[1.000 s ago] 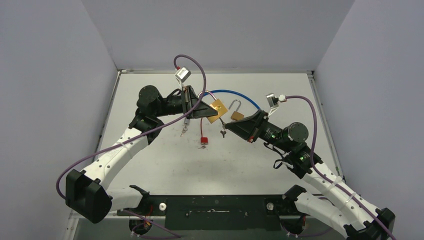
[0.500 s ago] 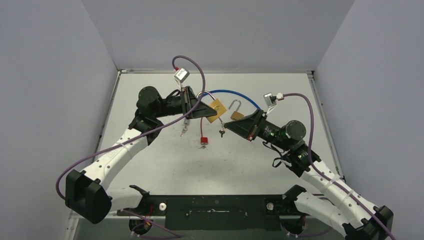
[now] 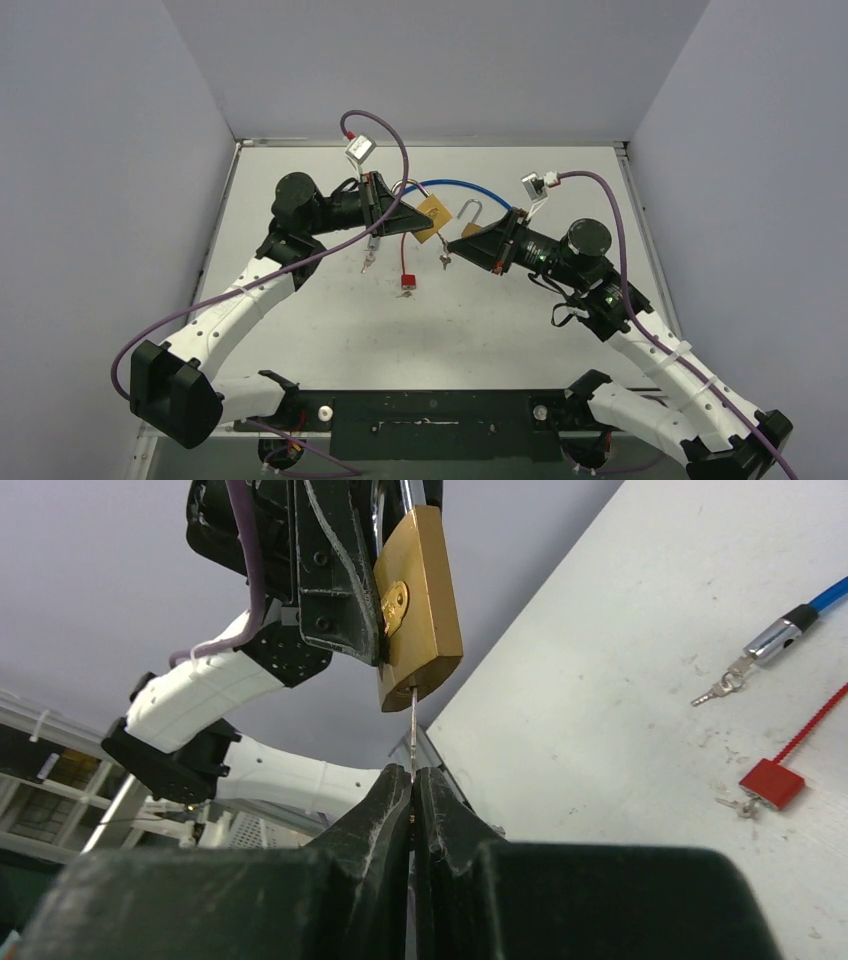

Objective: Unlock with the key

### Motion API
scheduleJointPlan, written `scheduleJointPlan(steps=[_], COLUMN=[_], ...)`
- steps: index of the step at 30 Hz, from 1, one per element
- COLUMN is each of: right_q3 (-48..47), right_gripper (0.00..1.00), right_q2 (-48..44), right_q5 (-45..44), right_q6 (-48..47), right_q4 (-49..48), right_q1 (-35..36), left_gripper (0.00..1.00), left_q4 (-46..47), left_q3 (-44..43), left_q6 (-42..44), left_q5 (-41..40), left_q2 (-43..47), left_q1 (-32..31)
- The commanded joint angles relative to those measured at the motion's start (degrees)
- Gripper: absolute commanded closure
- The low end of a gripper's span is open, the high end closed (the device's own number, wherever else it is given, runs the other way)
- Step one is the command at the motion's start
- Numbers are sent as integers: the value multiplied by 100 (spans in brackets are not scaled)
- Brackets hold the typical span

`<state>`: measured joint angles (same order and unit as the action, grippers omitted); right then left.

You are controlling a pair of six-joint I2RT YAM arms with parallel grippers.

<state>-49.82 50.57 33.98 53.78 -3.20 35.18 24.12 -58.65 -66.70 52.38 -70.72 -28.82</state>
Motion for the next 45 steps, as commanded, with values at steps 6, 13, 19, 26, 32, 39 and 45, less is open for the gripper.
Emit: scheduleJointPlan(steps=[6, 13, 19, 26, 32, 39, 45], right_q3=[-491, -376, 328, 228, -167, 483, 1274], right_gripper=[100, 100, 100, 100, 100, 100, 100], right_q2=[229, 365, 406, 494, 682, 891, 1054], right_q5=[-575, -91, 60, 65, 107, -114, -430], right_q6=[-861, -39, 1359, 1357, 1028, 2760, 5224], right_q4=[-173, -1013, -2912, -2954, -2502, -3764, -5258], right_q1=[-98, -358, -415, -418, -453, -406, -374], left_gripper=[100, 100, 100, 100, 100, 100, 100], left_q4=[110, 256, 1117, 1244, 1136, 1154, 848], left_q3=[-316, -319, -185, -270, -315, -257, -452], left_q6=[96, 125, -430, -531, -436, 499, 2250], left_q5=[859, 932, 848, 921, 823, 177, -259], left_q2=[153, 162, 162, 103, 98, 301, 529], left_q1=[-342, -344, -361, -429, -440, -500, -502])
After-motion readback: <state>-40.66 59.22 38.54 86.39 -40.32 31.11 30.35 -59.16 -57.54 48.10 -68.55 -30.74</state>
